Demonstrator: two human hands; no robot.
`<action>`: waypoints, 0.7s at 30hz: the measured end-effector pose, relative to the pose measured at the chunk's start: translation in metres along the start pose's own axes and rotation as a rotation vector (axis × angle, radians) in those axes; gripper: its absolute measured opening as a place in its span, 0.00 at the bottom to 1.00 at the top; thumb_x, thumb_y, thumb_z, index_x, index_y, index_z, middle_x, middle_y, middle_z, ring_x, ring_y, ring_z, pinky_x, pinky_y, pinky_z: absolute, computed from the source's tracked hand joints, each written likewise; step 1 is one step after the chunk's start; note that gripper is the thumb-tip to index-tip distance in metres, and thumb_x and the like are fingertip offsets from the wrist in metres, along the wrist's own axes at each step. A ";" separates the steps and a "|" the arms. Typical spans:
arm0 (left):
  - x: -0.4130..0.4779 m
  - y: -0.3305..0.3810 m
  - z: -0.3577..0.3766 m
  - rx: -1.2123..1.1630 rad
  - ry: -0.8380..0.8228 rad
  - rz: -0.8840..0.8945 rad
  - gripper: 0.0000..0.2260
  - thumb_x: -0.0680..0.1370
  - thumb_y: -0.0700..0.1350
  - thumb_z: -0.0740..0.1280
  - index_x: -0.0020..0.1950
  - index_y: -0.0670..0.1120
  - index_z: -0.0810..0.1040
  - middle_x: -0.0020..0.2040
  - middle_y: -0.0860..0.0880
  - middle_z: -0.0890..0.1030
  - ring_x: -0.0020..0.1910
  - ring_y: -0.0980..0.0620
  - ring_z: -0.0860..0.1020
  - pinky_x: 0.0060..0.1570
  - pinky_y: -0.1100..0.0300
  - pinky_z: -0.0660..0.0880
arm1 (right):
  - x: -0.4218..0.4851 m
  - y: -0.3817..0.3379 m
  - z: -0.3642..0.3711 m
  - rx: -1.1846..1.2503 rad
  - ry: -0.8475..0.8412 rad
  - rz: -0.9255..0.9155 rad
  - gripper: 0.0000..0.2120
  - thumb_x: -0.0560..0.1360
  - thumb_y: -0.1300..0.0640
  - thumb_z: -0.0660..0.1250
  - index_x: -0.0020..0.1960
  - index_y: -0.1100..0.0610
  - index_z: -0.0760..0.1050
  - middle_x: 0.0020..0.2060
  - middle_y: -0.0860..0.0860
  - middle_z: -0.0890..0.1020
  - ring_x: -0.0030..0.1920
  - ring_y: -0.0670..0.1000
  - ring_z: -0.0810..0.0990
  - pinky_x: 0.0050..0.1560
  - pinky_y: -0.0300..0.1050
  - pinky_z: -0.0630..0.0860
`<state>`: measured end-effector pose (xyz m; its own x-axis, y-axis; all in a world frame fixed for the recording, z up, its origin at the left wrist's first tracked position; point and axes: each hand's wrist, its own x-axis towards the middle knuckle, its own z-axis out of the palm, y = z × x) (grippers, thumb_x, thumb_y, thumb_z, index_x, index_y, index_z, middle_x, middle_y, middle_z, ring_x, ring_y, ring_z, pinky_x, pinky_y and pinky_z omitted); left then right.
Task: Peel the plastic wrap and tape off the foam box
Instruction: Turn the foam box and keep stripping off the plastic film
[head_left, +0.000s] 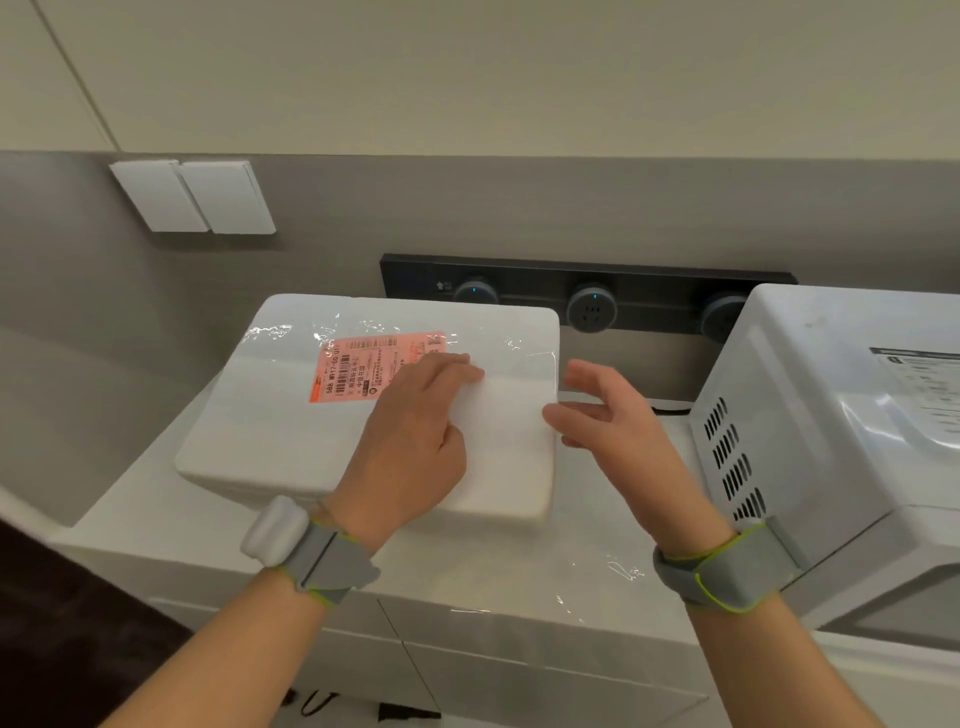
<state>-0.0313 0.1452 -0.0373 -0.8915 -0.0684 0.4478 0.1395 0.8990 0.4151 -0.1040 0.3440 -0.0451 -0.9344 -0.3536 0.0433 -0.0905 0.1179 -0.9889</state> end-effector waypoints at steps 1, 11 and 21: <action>0.004 0.001 -0.001 0.010 -0.011 -0.012 0.25 0.70 0.35 0.57 0.65 0.46 0.74 0.67 0.50 0.72 0.67 0.50 0.66 0.65 0.62 0.61 | 0.000 0.002 0.002 0.005 -0.011 -0.032 0.22 0.75 0.58 0.72 0.66 0.44 0.74 0.63 0.40 0.78 0.59 0.45 0.80 0.57 0.46 0.79; 0.020 0.006 0.018 0.052 0.066 -0.107 0.22 0.68 0.39 0.53 0.59 0.47 0.75 0.58 0.49 0.74 0.58 0.47 0.69 0.58 0.51 0.67 | 0.011 0.011 0.001 -0.093 0.000 -0.085 0.22 0.75 0.58 0.72 0.65 0.43 0.73 0.61 0.39 0.79 0.57 0.43 0.80 0.54 0.41 0.79; 0.028 0.000 0.020 0.026 0.028 -0.126 0.18 0.71 0.34 0.59 0.58 0.48 0.75 0.59 0.50 0.74 0.61 0.48 0.68 0.62 0.52 0.66 | 0.039 -0.006 0.001 -0.815 -0.123 -0.482 0.27 0.75 0.58 0.67 0.73 0.46 0.68 0.71 0.40 0.68 0.70 0.44 0.59 0.66 0.38 0.55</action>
<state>-0.0652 0.1519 -0.0403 -0.8889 -0.1931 0.4155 0.0156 0.8935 0.4488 -0.1395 0.3282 -0.0374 -0.6954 -0.6224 0.3592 -0.7118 0.5280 -0.4632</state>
